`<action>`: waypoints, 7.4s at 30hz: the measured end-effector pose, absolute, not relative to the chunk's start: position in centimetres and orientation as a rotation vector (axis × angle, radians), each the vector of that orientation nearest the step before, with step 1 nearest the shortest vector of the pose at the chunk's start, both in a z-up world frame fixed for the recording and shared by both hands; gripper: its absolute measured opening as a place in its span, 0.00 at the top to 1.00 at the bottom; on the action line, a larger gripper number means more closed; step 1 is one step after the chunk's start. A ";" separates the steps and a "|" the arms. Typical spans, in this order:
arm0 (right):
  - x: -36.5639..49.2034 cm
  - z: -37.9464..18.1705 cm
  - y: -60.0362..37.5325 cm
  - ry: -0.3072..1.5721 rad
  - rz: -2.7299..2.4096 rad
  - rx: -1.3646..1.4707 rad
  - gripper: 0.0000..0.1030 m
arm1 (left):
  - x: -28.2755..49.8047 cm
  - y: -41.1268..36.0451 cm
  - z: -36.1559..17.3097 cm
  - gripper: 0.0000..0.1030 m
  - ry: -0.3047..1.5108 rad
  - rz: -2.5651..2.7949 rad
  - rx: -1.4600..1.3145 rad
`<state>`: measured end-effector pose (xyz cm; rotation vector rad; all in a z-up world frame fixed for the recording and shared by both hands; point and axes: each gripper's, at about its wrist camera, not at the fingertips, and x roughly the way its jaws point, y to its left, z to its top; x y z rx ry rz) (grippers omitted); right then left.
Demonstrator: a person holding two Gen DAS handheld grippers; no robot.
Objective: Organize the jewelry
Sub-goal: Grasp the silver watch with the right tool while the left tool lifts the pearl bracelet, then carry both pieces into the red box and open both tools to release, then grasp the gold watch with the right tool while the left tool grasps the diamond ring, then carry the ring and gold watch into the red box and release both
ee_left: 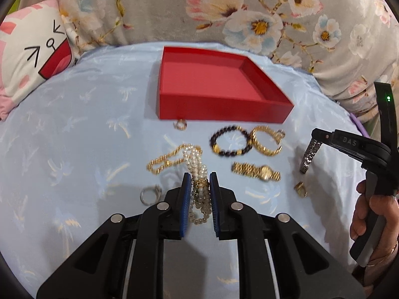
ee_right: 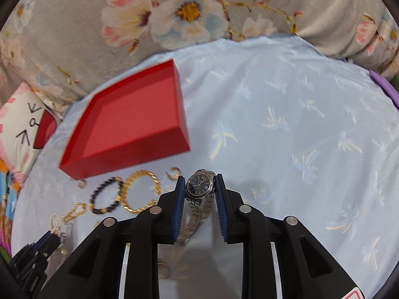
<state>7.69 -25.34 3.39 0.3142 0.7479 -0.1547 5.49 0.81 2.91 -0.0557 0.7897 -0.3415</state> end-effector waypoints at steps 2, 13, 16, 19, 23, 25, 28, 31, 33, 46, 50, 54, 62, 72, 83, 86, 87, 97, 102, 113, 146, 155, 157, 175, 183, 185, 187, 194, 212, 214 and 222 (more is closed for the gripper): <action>7.9 5.3 -24.9 0.726 -0.115 0.299 0.78 | 6.3 1.1 4.5 0.86 0.766 -0.355 -0.061; 17.2 11.5 -23.8 0.696 0.087 0.264 0.78 | 17.4 -0.7 11.2 0.86 0.662 -0.384 -0.025; 21.4 11.1 -23.5 0.728 0.099 0.248 0.78 | 21.6 -2.3 11.1 0.86 0.672 -0.387 0.005; 25.4 9.9 -23.7 0.780 0.107 0.247 0.78 | 25.6 -3.7 9.7 0.86 0.728 -0.398 0.006; 30.1 8.1 -24.0 0.853 0.099 0.231 0.78 | 29.5 -5.1 7.5 0.86 0.789 -0.394 0.033; 31.9 7.4 -24.0 0.881 0.086 0.213 0.78 | 31.1 -5.5 6.6 0.86 0.819 -0.394 0.031; 34.6 6.5 -23.9 0.917 0.060 0.186 0.78 | 33.4 -5.8 5.5 0.86 0.855 -0.386 0.021; 37.0 5.7 -23.6 0.952 0.038 0.163 0.77 | 35.1 -5.9 4.8 0.86 0.881 -0.370 0.024; 37.9 5.3 -23.2 0.958 0.015 0.135 0.77 | 35.8 -5.9 4.6 0.85 0.888 -0.363 0.019; 28.9 10.1 -22.5 0.711 0.013 0.103 0.60 | 32.7 -1.1 8.0 0.53 0.770 -0.286 -0.088; 21.5 10.3 -22.5 0.672 0.063 0.158 0.54 | 27.6 1.2 8.6 0.51 0.733 -0.273 -0.083; 14.8 9.3 -22.4 0.681 0.092 0.212 0.54 | 22.2 2.9 7.5 0.50 0.745 -0.267 -0.074; 4.7 4.6 -21.3 0.759 0.041 0.235 0.54 | 12.6 3.9 2.9 0.50 0.799 -0.255 -0.072; 3.5 1.4 -17.9 0.796 0.136 0.160 0.53 | 7.5 3.3 -0.2 0.45 0.806 -0.238 -0.072; 8.2 -0.6 -14.9 0.849 0.219 0.042 0.53 | 7.6 3.8 -0.8 0.42 0.844 -0.234 -0.094; 8.2 -0.7 -14.8 0.848 0.221 0.037 0.53 | 7.6 3.7 -0.8 0.42 0.845 -0.231 -0.084; 8.1 -0.8 -14.9 0.847 0.220 0.035 0.55 | 7.5 3.6 -0.8 0.42 0.846 -0.230 -0.083; 6.3 -0.9 -15.6 0.846 0.207 0.074 0.85 | 7.6 3.7 -0.7 0.42 0.846 -0.231 -0.083; 5.9 -0.9 -15.5 0.846 0.206 0.077 0.83 | 7.5 3.6 -0.8 0.41 0.846 -0.232 -0.084; 7.0 -0.8 -14.5 0.841 0.174 0.032 0.78 | 7.5 3.6 -0.8 0.41 0.845 -0.232 -0.085; -0.2 1.5 -19.0 0.784 0.140 0.252 0.78 | 7.3 1.6 -0.7 0.81 0.853 -0.289 0.015; -1.1 1.5 -19.1 0.793 0.146 0.271 0.78 | 6.9 1.2 -0.7 0.81 0.852 -0.289 0.032; -1.2 1.6 -19.1 0.789 0.143 0.272 0.78 | 6.7 1.1 -0.6 0.81 0.858 -0.293 0.027; 5.5 11.5 -21.0 0.623 0.173 0.208 0.78 | 10.5 -0.5 8.8 0.81 0.707 -0.400 -0.026; 15.5 14.2 -21.4 0.599 0.164 0.196 0.78 | 19.1 -3.3 11.4 0.81 0.668 -0.380 -0.051; 17.9 13.7 -21.8 0.611 0.161 0.213 0.78 | 20.8 -3.7 11.2 0.81 0.672 -0.374 -0.055; 19.9 13.2 -22.1 0.622 0.150 0.227 0.78 | 22.5 -4.2 10.6 0.81 0.688 -0.369 -0.062; 26.1 9.0 -22.8 0.698 0.108 0.246 0.78 | 27.2 -5.6 8.0 0.81 0.751 -0.331 -0.047; 26.0 5.8 -24.0 0.733 0.103 0.281 0.75 | 29.5 -4.3 4.3 0.71 0.822 -0.284 -0.099; 25.1 6.7 -24.3 0.713 0.105 0.293 0.73 | 29.1 -4.1 4.8 0.67 0.805 -0.281 -0.097; 18.3 7.9 -23.6 0.664 0.092 0.275 0.57 | 24.3 -1.5 6.1 0.63 0.766 -0.259 -0.099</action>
